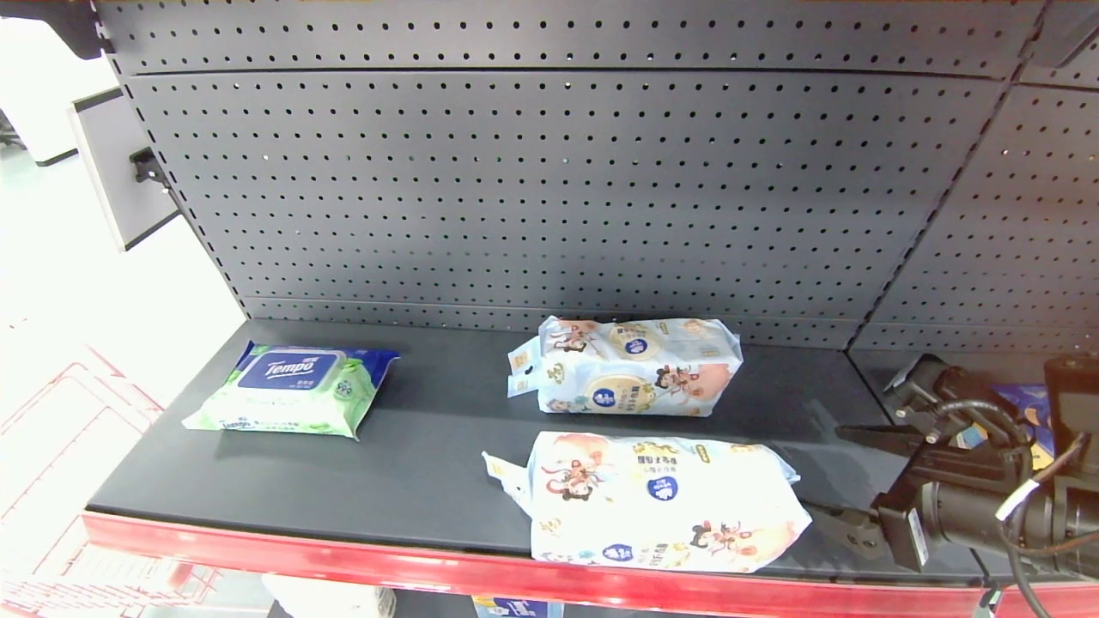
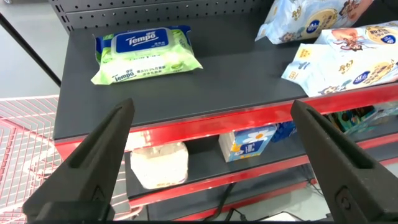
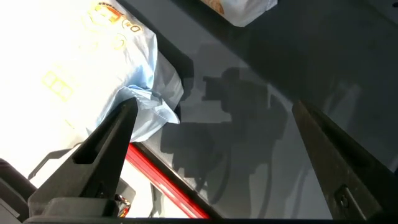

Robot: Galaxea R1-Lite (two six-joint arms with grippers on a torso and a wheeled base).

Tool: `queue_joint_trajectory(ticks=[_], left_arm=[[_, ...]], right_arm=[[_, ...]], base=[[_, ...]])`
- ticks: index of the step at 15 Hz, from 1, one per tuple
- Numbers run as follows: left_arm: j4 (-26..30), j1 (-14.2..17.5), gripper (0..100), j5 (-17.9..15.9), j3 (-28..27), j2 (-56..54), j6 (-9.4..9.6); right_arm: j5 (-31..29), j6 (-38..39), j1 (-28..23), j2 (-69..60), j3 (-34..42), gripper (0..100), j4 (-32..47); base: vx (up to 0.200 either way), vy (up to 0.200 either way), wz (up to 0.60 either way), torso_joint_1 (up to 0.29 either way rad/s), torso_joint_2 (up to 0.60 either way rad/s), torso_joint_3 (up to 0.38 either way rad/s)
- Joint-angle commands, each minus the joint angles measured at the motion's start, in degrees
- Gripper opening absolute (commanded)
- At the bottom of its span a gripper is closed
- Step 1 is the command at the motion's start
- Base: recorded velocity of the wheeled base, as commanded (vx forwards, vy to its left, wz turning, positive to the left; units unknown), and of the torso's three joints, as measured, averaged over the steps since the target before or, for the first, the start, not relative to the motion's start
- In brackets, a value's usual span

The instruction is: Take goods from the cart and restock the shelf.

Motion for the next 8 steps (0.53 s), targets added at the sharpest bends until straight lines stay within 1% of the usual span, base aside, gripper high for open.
queue_joint_trajectory(ticks=[1, 4, 8], left_arm=[[-0.01, -0.01, 100, 0.02, -0.01, 0.18, -0.04], [-0.01, -0.01, 100, 0.02, -0.01, -0.08, -0.04], [0.08, -0.01, 100, 0.02, -0.01, -0.08, -0.04]], right_arm=[[0.04, 0.05, -0.05, 0.25, -0.11, 100, -0.04], [0.04, -0.04, 0.04, 0.34, 0.24, 100, -0.04], [0.04, 0.31, -0.66, -2.56, 2.26, 100, -0.04]], base=[[0.000, 0.000, 0.00, 0.000, 0.00, 0.000], [0.000, 0.000, 0.00, 0.000, 0.00, 0.000], [0.000, 0.000, 0.00, 0.000, 0.00, 0.000]])
